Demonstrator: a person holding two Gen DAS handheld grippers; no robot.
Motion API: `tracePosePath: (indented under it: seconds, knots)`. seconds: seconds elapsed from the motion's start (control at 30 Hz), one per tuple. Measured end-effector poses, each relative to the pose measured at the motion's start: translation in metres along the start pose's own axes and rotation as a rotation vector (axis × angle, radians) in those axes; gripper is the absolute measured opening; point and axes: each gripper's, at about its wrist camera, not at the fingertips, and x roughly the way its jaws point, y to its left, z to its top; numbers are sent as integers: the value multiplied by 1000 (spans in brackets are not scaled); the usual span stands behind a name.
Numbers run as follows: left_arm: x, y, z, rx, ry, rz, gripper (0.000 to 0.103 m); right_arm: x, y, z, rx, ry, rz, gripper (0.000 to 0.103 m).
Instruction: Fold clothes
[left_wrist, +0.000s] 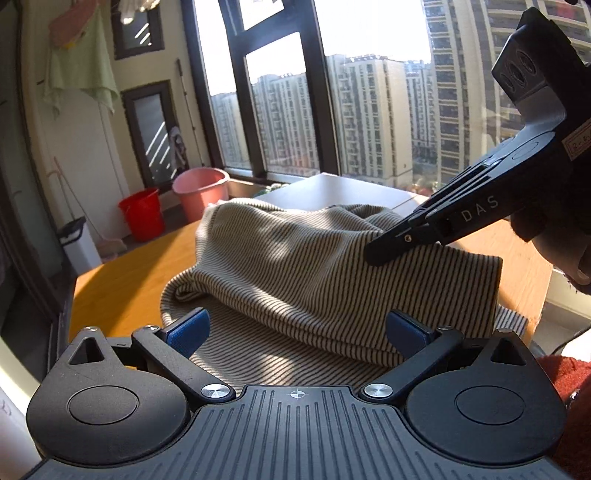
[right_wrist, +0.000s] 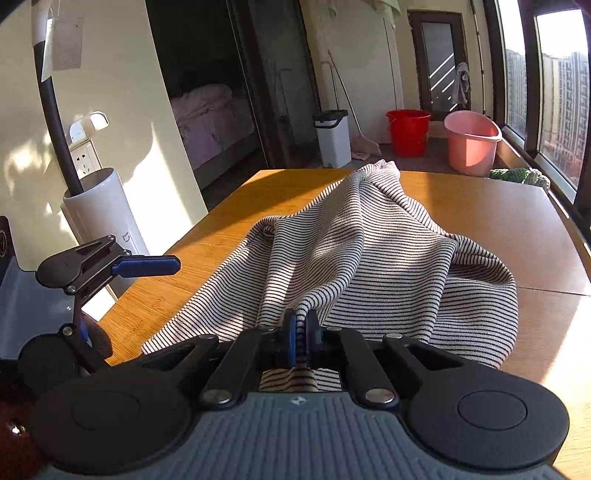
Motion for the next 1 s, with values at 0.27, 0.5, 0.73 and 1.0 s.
tracePosePath:
  seconds: [0.27, 0.5, 0.73, 1.0]
  knots:
    - [51, -8, 36, 134, -130, 132, 103, -24, 3, 54, 76, -130, 147, 4]
    - [92, 41, 67, 91, -129, 242, 18, -11, 1, 63, 16, -177, 78, 7]
    - [92, 166, 75, -186, -100, 472, 14, 47, -1, 61, -143, -147, -256, 64]
    - [97, 235, 52, -408, -13, 472, 15, 170, 10, 47, -395, 65, -403, 51]
